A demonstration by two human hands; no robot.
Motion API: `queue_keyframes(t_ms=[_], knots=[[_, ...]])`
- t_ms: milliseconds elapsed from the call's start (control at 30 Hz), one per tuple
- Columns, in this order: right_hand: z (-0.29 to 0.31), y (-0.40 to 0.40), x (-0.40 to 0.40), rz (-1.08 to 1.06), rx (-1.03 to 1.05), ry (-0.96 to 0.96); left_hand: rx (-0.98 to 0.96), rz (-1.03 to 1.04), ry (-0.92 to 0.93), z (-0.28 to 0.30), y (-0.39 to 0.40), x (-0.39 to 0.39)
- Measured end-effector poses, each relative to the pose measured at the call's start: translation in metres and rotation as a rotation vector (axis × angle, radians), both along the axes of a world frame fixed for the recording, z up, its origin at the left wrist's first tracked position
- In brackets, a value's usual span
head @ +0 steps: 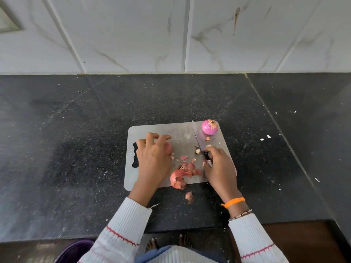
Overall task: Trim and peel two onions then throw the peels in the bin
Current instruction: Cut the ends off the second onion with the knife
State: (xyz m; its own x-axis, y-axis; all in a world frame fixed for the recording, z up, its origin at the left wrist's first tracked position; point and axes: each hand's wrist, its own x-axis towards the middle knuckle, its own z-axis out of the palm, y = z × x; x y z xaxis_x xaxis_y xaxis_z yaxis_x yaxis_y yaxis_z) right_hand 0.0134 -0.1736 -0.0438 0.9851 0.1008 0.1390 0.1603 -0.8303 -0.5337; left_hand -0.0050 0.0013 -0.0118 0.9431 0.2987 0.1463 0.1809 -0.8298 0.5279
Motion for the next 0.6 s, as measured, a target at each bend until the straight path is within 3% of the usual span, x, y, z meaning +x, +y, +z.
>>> queue_keyframes(t_ms=[67, 200, 367, 600], knots=[[0.001, 0.003, -0.001, 0.065, 0.045, -0.007, -0.019, -0.023, 0.093, -0.006, 0.004, -0.003], [0.004, 0.008, -0.006, 0.12, 0.089, -0.017, -0.112, -0.067, 0.099, -0.015, 0.006, -0.004], [0.008, -0.003, -0.019, -0.003, 0.131, -0.054, -0.141, -0.088, 0.021, -0.025, 0.001, -0.003], [-0.004, -0.026, -0.044, -0.115, -0.028, -0.055, -0.128, -0.086, -0.031, -0.031, 0.004, -0.004]])
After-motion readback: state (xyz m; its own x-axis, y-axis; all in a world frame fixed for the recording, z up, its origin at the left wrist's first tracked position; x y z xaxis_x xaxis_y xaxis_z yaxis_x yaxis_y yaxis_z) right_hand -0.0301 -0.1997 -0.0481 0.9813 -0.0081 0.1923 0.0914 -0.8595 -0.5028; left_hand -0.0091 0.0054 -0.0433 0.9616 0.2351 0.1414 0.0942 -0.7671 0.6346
